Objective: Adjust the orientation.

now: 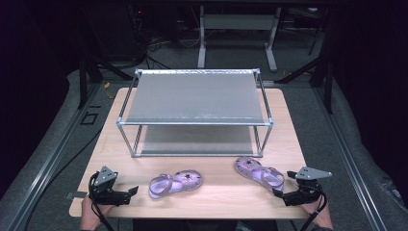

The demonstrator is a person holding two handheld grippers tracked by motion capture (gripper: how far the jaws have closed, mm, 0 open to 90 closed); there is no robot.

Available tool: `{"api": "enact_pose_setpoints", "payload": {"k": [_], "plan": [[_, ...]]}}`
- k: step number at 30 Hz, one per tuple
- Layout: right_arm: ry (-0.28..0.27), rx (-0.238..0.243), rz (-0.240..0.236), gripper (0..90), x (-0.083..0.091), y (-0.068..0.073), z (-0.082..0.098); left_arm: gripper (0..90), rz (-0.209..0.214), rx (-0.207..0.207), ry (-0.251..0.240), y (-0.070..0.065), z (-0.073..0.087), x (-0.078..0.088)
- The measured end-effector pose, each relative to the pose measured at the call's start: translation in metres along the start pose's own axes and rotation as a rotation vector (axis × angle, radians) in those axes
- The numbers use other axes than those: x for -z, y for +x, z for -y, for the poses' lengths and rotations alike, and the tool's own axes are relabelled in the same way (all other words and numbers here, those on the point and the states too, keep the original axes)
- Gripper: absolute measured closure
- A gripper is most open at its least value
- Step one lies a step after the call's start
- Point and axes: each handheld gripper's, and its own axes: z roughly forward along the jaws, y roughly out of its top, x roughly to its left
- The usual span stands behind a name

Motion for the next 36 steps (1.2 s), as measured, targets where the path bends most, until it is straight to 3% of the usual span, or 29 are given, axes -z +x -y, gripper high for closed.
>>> {"api": "enact_pose_setpoints", "payload": {"k": [8, 14, 24, 29, 36], "plan": [[0.004, -0.002, -0.002, 2.8, 0.0, -0.001, 0.0, 0.0, 0.024, -0.009, -0.017, -0.005, -0.004, 0.005], [0.004, -0.002, -0.001, 2.8, 0.0, -0.001, 0.0, 0.0, 0.056, -0.047, -0.03, -0.013, -0.009, 0.009], [0.005, -0.012, 0.001, 4.2, -0.001, -0.001, 0.0, 0.0, 0.139, -0.082, -0.075, -0.028, -0.014, 0.013], [0.015, -0.012, -0.002, 4.4, -0.001, -0.001, -0.001, 0.0, 0.168, -0.113, -0.086, -0.039, -0.02, 0.008], [0.015, -0.013, -0.001, 4.5, -0.001, -0.001, -0.001, 0.0, 0.239, -0.175, -0.057, -0.054, -0.027, -0.009]]}}
